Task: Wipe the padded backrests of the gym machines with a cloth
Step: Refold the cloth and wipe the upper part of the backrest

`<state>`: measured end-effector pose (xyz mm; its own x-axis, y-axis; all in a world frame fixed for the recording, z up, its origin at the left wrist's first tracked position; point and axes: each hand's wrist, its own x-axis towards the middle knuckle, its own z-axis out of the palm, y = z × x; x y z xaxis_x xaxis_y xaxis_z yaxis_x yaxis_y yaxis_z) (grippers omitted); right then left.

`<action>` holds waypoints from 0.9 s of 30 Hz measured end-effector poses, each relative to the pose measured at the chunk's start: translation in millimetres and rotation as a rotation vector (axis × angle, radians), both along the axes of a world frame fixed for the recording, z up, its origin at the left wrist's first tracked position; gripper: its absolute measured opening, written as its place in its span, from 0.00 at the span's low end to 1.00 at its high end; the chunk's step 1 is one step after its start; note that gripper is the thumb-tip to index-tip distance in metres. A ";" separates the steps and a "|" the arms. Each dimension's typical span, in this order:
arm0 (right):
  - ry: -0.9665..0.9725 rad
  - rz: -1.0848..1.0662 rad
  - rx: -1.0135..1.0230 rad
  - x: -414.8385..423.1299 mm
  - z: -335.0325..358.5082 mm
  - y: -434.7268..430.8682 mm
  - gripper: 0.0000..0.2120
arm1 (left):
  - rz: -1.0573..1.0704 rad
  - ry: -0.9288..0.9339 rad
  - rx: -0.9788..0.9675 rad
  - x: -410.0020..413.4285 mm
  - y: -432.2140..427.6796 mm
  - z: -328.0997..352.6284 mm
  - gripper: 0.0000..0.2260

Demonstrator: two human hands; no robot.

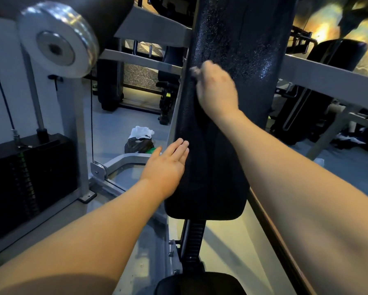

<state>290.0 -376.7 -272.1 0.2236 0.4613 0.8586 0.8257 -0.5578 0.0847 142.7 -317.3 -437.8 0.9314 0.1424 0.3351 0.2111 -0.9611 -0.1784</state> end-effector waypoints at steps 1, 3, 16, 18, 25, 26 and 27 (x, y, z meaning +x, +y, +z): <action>0.060 -0.058 0.074 6.6 6.2 -5.1 0.10 | -0.010 -0.002 -0.015 -1.1 0.5 -0.3 0.36; 0.080 -0.045 0.096 9.8 1.7 -6.0 0.10 | -0.032 0.000 -0.035 -3.6 1.5 1.1 0.36; -0.143 0.197 -0.347 -35.2 -147.9 -58.9 0.05 | 0.007 -0.121 -0.560 -54.6 22.5 -13.1 0.14; -0.131 0.216 -0.423 -39.9 -163.7 -70.2 0.09 | 0.072 -0.107 -0.639 -59.7 23.1 -13.1 0.13; 0.255 0.256 -0.631 -64.2 -188.8 -100.8 0.08 | 0.140 -0.040 -0.851 -74.8 7.4 -13.5 0.10; 0.379 0.260 -0.600 -66.8 -187.0 -102.5 0.07 | 0.133 -0.046 -0.881 -76.5 3.2 -12.1 0.10; 0.531 0.276 -0.530 -70.3 -183.1 -103.7 0.08 | 0.129 -0.060 -0.929 -77.8 -1.6 -9.8 0.08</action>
